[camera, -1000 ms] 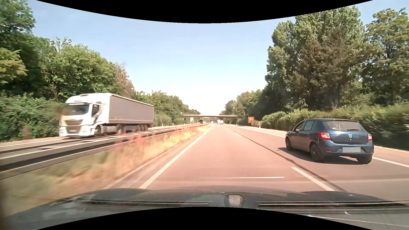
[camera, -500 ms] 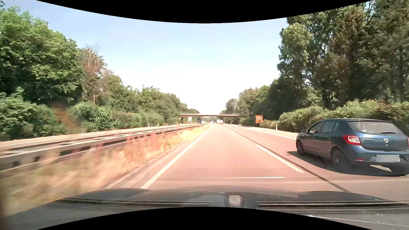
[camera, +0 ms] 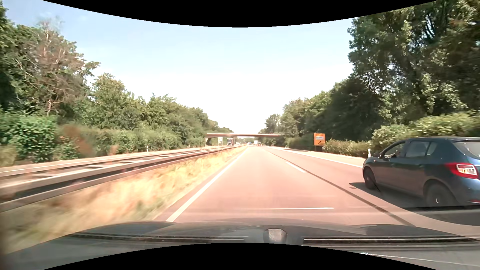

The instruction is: Follow the waypoints while adhering to traffic rules and regulations

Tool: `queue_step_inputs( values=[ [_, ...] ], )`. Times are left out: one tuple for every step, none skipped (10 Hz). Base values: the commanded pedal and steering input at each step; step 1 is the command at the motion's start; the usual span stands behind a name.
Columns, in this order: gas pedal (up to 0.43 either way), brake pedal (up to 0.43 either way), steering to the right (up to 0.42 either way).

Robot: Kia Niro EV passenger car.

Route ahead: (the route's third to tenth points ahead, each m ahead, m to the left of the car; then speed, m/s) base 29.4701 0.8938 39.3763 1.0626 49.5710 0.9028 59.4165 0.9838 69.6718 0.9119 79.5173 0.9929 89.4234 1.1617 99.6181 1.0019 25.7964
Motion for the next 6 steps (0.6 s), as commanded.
queue_step_inputs(
  values=[
    [0.169,0.0,0.0],
    [0.169,0.0,0.0],
    [0.169,0.0,0.0],
    [0.169,0.0,0.0],
    [0.169,0.0,0.0],
    [0.157,0.0,0.0]
  ],
)
